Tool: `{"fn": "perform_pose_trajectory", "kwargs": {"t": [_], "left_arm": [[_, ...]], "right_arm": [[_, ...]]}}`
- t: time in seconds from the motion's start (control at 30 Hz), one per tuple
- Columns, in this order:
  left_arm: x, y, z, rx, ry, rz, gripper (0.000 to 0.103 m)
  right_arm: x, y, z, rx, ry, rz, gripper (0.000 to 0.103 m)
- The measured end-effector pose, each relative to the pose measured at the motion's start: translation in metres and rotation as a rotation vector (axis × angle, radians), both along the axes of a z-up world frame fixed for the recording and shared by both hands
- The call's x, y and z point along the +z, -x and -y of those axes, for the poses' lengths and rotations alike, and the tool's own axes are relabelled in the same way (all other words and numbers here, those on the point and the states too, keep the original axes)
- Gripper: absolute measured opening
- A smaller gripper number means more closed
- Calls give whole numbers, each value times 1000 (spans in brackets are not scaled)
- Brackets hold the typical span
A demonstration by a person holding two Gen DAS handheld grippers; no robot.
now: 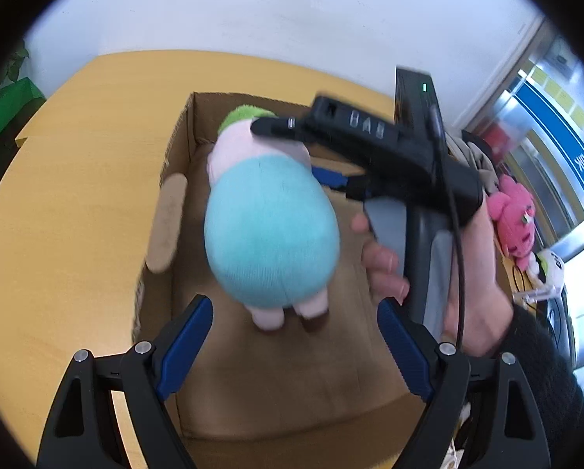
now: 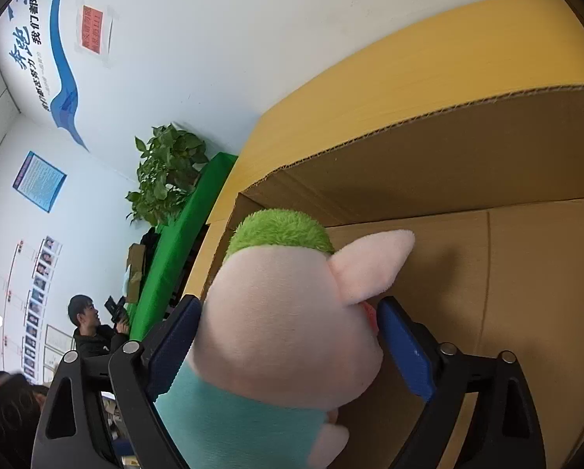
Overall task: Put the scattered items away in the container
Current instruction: 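Lower the plush pig into the box and open the left gripper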
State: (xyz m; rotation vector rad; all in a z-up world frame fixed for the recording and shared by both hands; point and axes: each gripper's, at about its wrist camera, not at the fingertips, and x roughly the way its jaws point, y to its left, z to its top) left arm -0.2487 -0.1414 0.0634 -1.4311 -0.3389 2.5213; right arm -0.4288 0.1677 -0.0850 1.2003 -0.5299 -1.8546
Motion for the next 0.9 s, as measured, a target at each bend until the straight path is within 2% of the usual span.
{"fn": "perform_pose_trajectory", "kwargs": {"t": [0.03, 0.07, 0.2, 0.27, 0.3, 0.37, 0.4, 0.5, 0.57, 0.63, 0.7, 0.77, 0.9], "left_arm": [[2, -8, -3, -5, -2, -1, 87], [-9, -2, 5, -9, -5, -1, 87], [-27, -3, 0, -45, -17, -7, 87], [-34, -2, -18, -68, -14, 2, 87], [-38, 1, -25, -73, -15, 6, 87], [-46, -2, -26, -74, -22, 21, 87], [-54, 3, -43, -71, -25, 30, 87], [-66, -4, -41, -55, -31, 54, 87], [-71, -9, -35, -56, -25, 62, 87], [-78, -12, -45, -55, 2, 84, 87], [-82, -17, -53, -59, 5, 102, 85], [-90, -24, -42, -53, 8, 111, 77], [-90, -44, -51, -54, 7, 116, 75]], "right_arm": [[9, -2, -4, 1, 11, -1, 95], [20, -4, -9, 1, 23, -12, 95], [78, -28, -46, 16, 24, -107, 97], [107, -51, -78, 25, 35, -152, 99], [116, -63, -93, 23, 30, -169, 102], [127, -94, -129, 17, -11, -194, 103], [126, -108, -145, 17, -43, -201, 103], [106, -148, -186, 0, -175, -202, 103], [79, -167, -210, -31, -268, -178, 103], [55, -177, -226, -60, -317, -125, 103], [37, -187, -237, -93, -369, -107, 102], [31, -197, -241, -111, -438, -148, 100], [27, -207, -254, -150, -429, -143, 99]]}}
